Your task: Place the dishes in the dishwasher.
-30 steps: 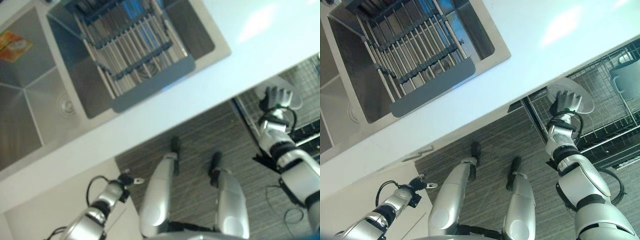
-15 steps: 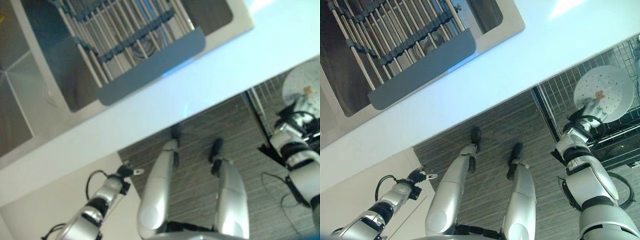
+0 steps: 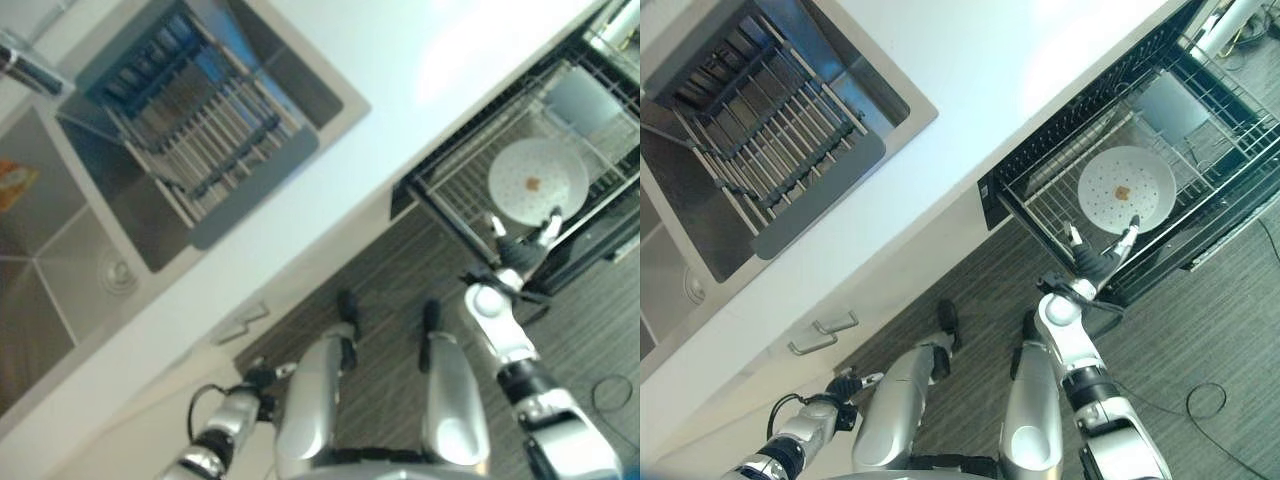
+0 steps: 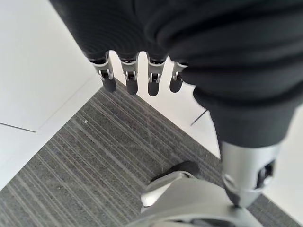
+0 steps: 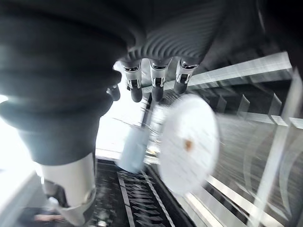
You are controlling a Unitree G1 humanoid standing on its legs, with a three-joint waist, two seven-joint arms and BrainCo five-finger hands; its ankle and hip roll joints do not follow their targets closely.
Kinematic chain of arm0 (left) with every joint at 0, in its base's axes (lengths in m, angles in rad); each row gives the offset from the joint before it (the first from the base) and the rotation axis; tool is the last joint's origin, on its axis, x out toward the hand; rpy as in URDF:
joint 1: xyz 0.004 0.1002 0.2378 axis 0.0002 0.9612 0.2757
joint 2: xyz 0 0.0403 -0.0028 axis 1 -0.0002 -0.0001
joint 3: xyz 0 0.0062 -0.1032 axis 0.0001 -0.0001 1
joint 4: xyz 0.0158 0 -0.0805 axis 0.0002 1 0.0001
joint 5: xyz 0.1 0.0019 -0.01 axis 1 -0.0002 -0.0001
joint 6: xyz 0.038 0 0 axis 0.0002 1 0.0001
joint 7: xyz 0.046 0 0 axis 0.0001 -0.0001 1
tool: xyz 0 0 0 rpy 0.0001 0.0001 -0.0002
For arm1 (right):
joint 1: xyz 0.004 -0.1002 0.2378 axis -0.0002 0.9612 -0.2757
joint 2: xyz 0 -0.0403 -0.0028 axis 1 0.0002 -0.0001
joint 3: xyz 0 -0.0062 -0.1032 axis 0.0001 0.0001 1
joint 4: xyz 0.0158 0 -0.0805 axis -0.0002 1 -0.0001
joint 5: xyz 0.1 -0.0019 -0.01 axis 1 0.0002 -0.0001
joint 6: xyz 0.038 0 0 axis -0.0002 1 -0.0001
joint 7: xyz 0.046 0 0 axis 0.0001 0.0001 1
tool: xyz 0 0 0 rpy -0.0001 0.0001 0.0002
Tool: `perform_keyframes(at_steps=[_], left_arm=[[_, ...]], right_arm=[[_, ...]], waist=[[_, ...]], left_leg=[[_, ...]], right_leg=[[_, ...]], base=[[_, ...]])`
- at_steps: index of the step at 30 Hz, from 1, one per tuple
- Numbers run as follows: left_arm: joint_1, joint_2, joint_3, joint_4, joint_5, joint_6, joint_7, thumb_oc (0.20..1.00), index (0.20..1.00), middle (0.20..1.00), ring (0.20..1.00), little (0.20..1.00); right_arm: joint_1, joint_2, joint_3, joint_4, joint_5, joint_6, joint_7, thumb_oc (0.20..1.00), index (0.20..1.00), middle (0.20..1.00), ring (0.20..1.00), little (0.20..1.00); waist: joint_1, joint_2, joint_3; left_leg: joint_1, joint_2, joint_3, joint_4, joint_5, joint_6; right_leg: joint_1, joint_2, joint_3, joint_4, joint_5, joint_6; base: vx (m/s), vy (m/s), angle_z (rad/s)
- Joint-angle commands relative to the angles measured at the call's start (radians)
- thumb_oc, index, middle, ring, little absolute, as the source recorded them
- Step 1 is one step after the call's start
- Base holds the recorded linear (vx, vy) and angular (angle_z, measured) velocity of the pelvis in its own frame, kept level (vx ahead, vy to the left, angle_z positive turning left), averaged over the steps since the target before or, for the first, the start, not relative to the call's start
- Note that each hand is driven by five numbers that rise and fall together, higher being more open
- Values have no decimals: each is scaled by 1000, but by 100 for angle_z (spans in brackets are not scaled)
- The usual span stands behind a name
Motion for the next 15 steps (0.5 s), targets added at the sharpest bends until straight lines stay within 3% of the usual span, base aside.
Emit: perform_keyframes(at_steps=[1,5,8,11,14,15], left_arm=[[90,-23,-41,60,55,2,9,1000,1000,1000,1000,1000],[149,-30,-19,74,100,8,5,1000,1000,1000,1000,1000],[188,-34,4,77,133,12,-5,1000,1000,1000,1000,1000],[214,-26,35,73,168,26,-20,1000,1000,1000,1000,1000],[233,-14,67,67,196,36,-31,1000,1000,1000,1000,1000],[250,-7,98,68,216,38,-41,1000,1000,1000,1000,1000]], right_arm=[[-7,-51,-18,-61,-140,-42,-76,1000,1000,1000,1000,1000],[83,-61,-24,-155,-166,-53,-75,1000,1000,1000,1000,1000],[139,-72,-61,-257,-158,-120,-39,1000,1000,1000,1000,1000],[198,-121,-130,-409,-148,-274,175,1000,1000,1000,1000,1000],[236,-177,-198,-495,-95,-304,270,1000,1000,1000,1000,1000],[279,-214,-290,-524,-40,-318,288,1000,1000,1000,1000,1000]], waist=[[-4,5,-51],[-24,-7,-101],[-43,-17,-132],[-64,-32,-159],[-76,-45,-174],[-89,-56,-188]], left_leg=[[95,41,0,56,-160,-46],[150,57,16,56,-178,-47],[183,67,27,56,-189,-49],[207,70,34,56,-203,-55],[219,76,43,56,-209,-59],[228,81,51,56,-214,-62]], right_leg=[[40,11,-11,-4,-24,-6],[112,16,-14,-35,-34,-10],[151,17,-11,-49,-43,-8],[170,15,-3,-49,-57,-2],[179,13,-3,-49,-63,0],[184,15,1,-49,-65,5]], base=[[94,-15,-4],[118,-12,-10],[136,-16,-10],[100,-37,-6],[57,-59,-3],[57,-83,-4]])
